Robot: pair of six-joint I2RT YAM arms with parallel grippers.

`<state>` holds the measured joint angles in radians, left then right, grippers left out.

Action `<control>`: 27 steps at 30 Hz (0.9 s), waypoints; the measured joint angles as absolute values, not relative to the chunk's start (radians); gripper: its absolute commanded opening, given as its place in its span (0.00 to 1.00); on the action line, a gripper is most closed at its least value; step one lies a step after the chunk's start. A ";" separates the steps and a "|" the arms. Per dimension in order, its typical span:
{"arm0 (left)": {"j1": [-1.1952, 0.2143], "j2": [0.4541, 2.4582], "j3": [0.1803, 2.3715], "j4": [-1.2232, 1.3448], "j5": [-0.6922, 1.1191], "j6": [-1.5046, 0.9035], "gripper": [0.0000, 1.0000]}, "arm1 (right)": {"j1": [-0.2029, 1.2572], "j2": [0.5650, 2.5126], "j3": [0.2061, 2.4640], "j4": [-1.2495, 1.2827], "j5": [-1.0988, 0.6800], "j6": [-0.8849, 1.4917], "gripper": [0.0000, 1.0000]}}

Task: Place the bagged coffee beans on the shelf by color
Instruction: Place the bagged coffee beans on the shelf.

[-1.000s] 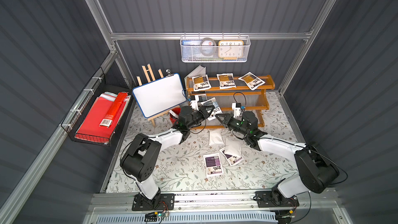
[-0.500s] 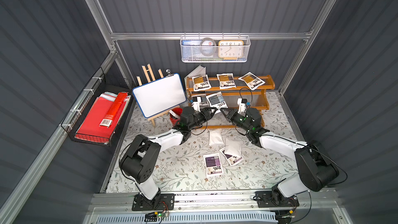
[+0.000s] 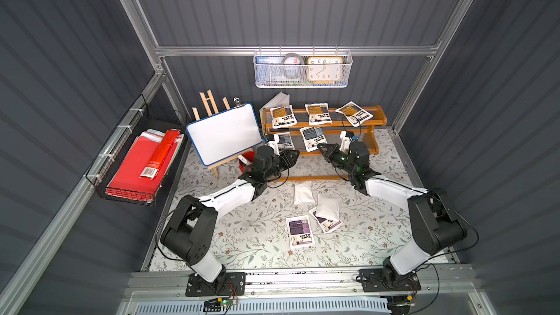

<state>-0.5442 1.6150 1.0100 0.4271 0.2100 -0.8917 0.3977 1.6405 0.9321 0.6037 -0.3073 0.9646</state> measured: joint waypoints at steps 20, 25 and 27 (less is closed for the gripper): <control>-0.545 1.570 0.966 0.102 -0.002 -0.719 0.28 | 0.393 1.674 0.939 0.554 -0.207 0.952 0.48; -0.547 1.553 0.941 0.088 -0.006 -0.709 0.29 | 0.393 1.660 0.939 0.577 -0.210 0.967 0.67; -0.549 1.546 0.940 0.086 -0.005 -0.702 0.29 | 0.393 1.643 0.928 0.566 -0.207 0.969 0.69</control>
<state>-0.5491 1.5459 0.9398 0.0860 -0.0051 -0.7021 0.3935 1.6428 0.9279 0.5659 -0.2070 0.9688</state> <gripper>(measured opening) 0.291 0.668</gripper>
